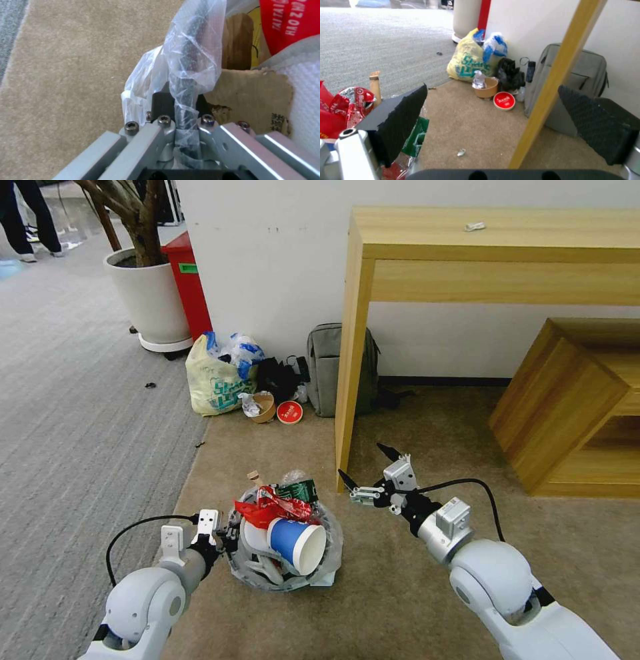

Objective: Pick up the trash bin and place the garbage on the floor into it.

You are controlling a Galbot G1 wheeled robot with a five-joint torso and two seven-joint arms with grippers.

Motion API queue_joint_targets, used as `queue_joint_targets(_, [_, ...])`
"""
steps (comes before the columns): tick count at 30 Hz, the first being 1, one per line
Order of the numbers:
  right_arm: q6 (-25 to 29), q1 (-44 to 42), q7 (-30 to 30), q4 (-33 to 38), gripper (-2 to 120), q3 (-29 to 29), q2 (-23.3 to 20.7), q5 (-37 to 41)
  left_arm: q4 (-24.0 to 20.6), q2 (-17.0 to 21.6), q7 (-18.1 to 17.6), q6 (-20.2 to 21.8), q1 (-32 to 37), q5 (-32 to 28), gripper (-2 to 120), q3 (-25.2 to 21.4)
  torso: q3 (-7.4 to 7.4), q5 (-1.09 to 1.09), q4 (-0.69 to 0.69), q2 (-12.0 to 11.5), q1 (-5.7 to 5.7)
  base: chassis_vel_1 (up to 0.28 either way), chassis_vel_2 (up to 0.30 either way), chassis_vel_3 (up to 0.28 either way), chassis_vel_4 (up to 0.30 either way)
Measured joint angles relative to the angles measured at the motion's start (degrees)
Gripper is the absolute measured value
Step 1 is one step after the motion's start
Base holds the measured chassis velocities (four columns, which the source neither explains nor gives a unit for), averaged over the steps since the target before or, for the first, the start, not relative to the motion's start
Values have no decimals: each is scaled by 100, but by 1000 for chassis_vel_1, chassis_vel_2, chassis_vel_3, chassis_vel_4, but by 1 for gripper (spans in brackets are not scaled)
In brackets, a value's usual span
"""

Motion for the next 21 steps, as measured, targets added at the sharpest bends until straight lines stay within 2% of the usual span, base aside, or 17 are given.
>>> queue_joint_targets(11, [-86,-109,-91,112,100,165,-52,266,53,-3,-212,0,-52,-105,0,-130,0,0,0,0,0,52,59,-57,-50])
queue_joint_targets(16, [-97,-153,-438,174,100,508,-200,583,139,53,-212,0,-154,-181,0,-299,0,1,0,0,0,0,0,0,0])
queue_joint_targets(19, [7,-351,-1104,142,100,1021,-484,863,289,90,-241,0,-344,-293,0,-576,0,0,-1,0,0,0,0,0,0])
queue_joint_targets(21, [37,-409,-1227,118,100,1091,-525,891,306,92,-247,0,-357,-306,0,-626,0,0,-1,0,0,0,0,0,0])
